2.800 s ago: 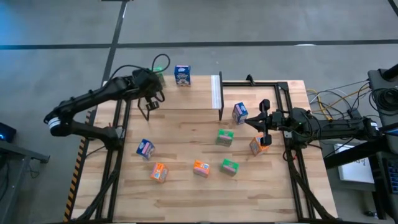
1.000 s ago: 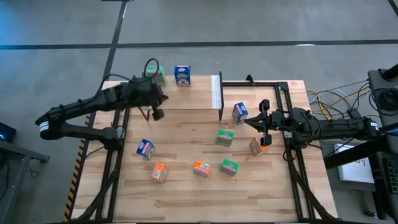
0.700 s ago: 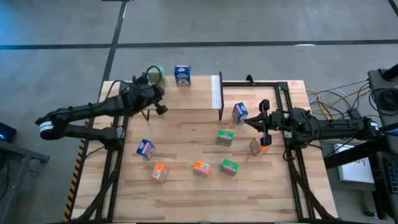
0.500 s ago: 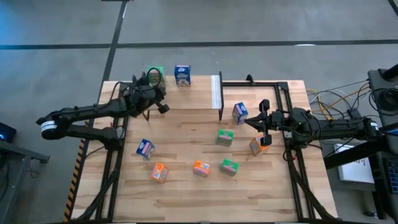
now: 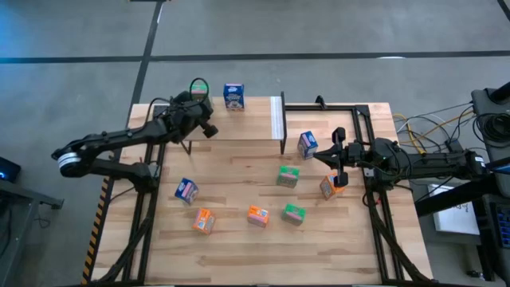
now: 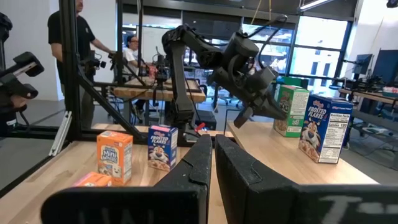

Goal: Stack cereal on shelf
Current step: Put the top left green cereal box on the shelf, then adjust the blue cereal box on the shelf

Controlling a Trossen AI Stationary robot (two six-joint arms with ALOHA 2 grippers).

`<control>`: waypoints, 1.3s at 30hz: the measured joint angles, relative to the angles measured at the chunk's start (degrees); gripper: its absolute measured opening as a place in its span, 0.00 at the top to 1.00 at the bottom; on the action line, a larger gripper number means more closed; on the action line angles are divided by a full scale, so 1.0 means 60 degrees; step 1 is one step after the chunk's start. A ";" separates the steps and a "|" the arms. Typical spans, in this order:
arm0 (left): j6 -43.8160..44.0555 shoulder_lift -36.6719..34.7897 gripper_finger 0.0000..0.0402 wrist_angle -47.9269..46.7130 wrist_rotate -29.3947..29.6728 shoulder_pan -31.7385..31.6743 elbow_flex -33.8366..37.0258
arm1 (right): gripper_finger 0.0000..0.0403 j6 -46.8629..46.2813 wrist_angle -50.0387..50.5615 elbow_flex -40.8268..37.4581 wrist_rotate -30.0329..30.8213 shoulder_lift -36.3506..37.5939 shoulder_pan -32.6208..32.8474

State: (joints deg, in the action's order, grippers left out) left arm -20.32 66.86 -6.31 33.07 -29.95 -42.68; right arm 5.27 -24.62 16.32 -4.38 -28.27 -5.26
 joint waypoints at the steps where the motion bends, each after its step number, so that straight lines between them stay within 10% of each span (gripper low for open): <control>1: 0.0003 0.0067 1.00 0.0005 -0.0002 -0.0021 -0.0002 | 0.97 0.0022 0.0000 0.0000 0.0000 0.0000 0.0000; 24: 0.0323 -0.0250 1.00 -0.0736 -0.0274 0.0126 -0.0117 | 0.97 0.0040 0.0062 0.0000 -0.0001 0.0000 -0.0002; 39: 0.2817 -0.2424 1.00 -0.0775 -0.1762 0.3419 0.0018 | 0.97 -0.0815 0.0258 0.0000 0.0004 0.0000 0.0000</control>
State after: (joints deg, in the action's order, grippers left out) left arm -3.42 52.31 -10.96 22.50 -9.43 -42.57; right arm 0.38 -23.08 16.32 -4.36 -28.27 -5.26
